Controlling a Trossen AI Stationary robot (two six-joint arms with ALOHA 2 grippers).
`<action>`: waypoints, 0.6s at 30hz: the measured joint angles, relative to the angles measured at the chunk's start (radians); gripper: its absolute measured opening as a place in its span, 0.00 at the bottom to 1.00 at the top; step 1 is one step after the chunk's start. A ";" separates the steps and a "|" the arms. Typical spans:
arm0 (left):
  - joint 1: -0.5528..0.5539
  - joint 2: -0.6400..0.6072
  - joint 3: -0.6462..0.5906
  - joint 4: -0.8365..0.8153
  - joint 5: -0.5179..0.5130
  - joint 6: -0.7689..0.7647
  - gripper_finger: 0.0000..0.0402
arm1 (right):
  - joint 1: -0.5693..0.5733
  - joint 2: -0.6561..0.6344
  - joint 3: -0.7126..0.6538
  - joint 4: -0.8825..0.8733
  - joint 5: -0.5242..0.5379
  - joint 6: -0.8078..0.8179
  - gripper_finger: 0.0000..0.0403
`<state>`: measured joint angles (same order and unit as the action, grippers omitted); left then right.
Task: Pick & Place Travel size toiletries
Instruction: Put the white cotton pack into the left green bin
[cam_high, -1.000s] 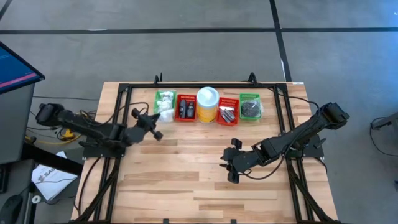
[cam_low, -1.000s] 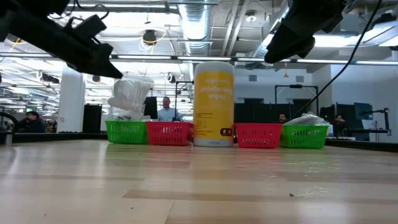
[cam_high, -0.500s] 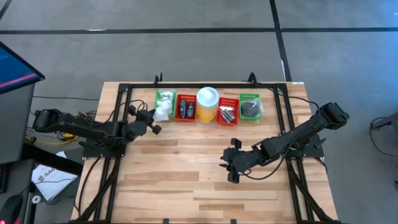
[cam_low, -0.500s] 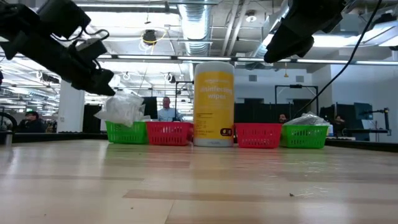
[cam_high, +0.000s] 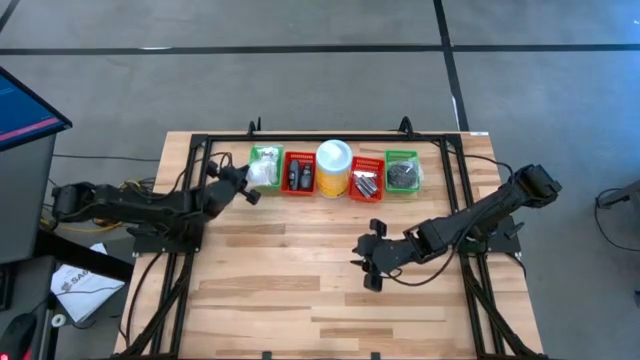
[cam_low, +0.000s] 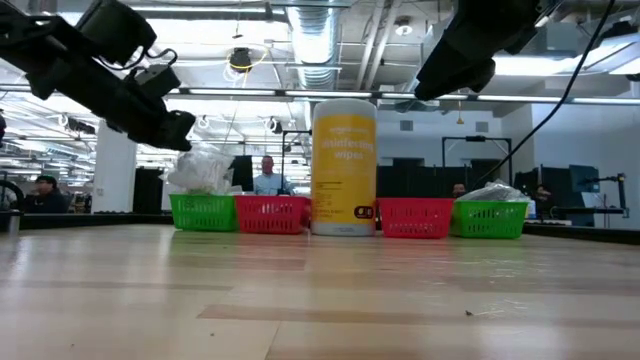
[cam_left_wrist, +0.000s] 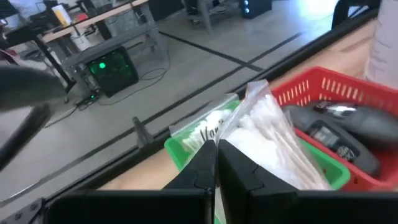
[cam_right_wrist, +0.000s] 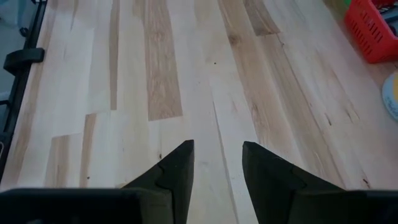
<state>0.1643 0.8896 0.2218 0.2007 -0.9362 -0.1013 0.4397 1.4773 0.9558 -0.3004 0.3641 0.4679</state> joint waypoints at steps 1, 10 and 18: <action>0.015 0.007 0.000 0.009 0.017 0.000 0.00 | -0.002 0.000 0.000 0.000 0.000 0.000 0.32; 0.096 0.167 0.000 0.212 0.075 0.103 0.00 | -0.005 0.000 0.000 -0.001 0.000 -0.007 0.32; 0.151 0.266 0.000 0.338 0.076 0.131 0.00 | -0.005 0.000 0.000 -0.002 0.000 -0.008 0.32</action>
<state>0.3156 1.1552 0.2214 0.5386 -0.8600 0.0296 0.4343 1.4774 0.9558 -0.3019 0.3642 0.4603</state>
